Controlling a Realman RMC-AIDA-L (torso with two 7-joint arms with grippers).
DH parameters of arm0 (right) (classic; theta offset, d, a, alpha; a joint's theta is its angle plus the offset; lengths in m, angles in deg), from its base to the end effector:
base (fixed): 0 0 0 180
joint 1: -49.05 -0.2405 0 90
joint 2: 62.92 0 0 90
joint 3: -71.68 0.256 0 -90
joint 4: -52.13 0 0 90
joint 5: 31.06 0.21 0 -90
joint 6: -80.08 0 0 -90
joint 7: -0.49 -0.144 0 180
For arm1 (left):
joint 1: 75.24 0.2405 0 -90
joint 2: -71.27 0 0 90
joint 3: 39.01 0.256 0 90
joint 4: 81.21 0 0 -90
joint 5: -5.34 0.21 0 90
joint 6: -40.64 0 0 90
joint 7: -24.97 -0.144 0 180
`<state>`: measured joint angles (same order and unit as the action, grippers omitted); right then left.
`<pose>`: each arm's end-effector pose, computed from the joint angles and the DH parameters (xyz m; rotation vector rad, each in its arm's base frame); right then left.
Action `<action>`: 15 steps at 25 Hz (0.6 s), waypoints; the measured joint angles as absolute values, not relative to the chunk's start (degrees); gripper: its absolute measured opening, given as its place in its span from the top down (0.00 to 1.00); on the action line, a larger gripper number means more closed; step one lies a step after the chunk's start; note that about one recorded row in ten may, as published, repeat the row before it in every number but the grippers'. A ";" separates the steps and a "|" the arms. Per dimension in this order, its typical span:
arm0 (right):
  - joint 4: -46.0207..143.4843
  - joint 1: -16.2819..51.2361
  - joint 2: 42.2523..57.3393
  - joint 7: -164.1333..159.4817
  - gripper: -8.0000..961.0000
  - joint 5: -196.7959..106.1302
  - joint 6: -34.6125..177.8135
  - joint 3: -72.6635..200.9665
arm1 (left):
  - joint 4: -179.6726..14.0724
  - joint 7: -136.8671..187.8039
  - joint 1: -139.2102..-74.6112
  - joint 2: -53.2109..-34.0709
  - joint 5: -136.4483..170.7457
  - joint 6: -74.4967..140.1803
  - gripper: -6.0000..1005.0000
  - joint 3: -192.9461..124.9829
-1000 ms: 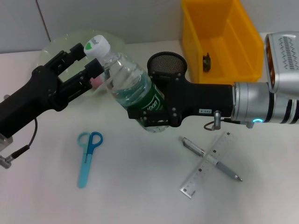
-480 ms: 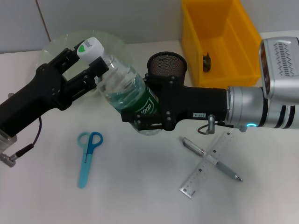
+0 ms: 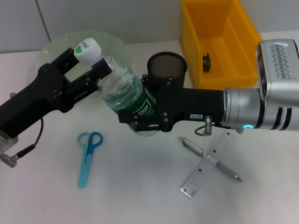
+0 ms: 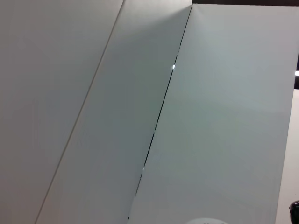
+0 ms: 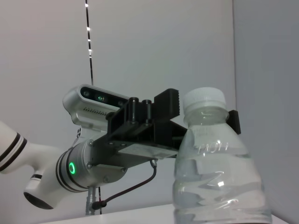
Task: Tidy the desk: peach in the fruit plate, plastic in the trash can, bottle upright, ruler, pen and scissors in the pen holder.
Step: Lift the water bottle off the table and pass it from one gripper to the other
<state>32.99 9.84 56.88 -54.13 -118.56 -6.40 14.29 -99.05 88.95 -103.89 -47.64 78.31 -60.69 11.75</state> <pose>0.1890 0.3385 -0.0571 -2.7368 0.1659 1.0608 -0.2247 0.3040 0.0003 -2.3528 -0.5089 -1.5546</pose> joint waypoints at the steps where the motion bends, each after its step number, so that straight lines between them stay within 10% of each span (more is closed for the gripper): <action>1: 33.01 9.84 56.88 -54.13 0.19 -118.53 -6.40 14.28 | -99.05 88.95 -103.89 -47.64 78.34 -60.73 0.20 11.78; 15: 33.46 9.75 56.88 -54.08 0.18 -118.51 -6.42 14.27 | -99.05 88.78 -103.98 -47.64 78.10 -60.88 0.24 13.11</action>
<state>33.46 9.75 56.88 -54.08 -118.51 -6.42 14.27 -99.05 88.78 -103.98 -47.64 78.10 -60.88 13.11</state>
